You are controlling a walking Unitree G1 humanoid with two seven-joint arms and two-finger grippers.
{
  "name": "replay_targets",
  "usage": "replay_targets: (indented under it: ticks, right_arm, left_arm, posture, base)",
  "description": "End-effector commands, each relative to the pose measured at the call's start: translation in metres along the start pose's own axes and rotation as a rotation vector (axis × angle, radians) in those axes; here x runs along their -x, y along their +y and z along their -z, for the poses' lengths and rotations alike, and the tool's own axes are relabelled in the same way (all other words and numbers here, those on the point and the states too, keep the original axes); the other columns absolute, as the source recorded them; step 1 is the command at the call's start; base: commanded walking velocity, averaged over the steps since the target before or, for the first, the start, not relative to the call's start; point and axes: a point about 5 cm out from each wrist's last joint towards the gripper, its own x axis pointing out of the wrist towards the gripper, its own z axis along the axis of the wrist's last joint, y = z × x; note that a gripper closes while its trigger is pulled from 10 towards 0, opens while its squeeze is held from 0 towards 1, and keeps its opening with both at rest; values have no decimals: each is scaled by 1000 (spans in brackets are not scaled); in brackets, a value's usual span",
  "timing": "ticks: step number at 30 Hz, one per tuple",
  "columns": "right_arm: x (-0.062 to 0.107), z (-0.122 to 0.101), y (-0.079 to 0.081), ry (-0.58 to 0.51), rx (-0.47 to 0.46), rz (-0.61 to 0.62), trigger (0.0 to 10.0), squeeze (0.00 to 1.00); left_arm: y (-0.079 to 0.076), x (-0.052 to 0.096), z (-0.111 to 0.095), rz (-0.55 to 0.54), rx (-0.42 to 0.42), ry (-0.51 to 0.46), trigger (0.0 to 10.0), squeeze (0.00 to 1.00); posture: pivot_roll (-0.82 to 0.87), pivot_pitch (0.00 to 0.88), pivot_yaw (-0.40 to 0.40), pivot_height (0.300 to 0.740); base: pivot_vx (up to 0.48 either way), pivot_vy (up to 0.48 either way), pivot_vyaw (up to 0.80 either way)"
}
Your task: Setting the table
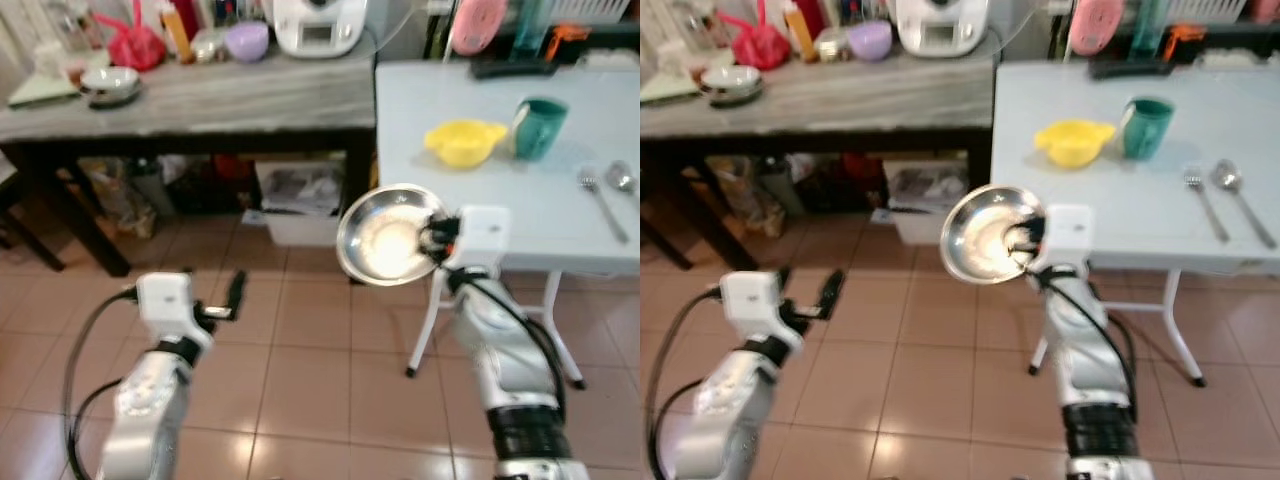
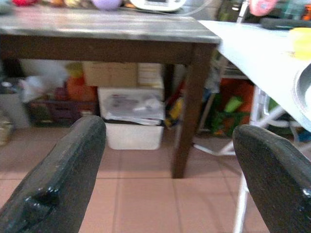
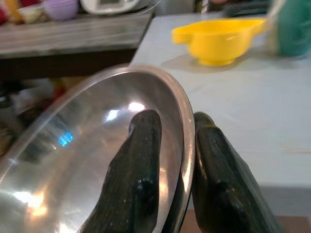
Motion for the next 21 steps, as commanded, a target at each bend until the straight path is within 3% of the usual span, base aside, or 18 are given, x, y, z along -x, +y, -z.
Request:
replay_targets:
  ticks: [1,12,21]
  right_arm:
    - [-2,-7,10,-31,-13,-25,10000,0]
    - [-2,-9,10,-44,-5,-22,10000,0]
    - [-3,-9,11,-45,2,-23,10000,0]
  left_arm:
    - [9,1,-4,-23,-24,-5,10000,0]
    - [8,-1,-3,-31,-37,-4,10000,0]
    - [8,-2,-5,-42,-43,-20,10000,0]
  posture:
    - [-95,63,82,740]
    - [-95,62,82,740]
    - [-93,60,82,740]
  base:
    - [0,480,0]
    - [0,447,0]
    - [0,0,0]
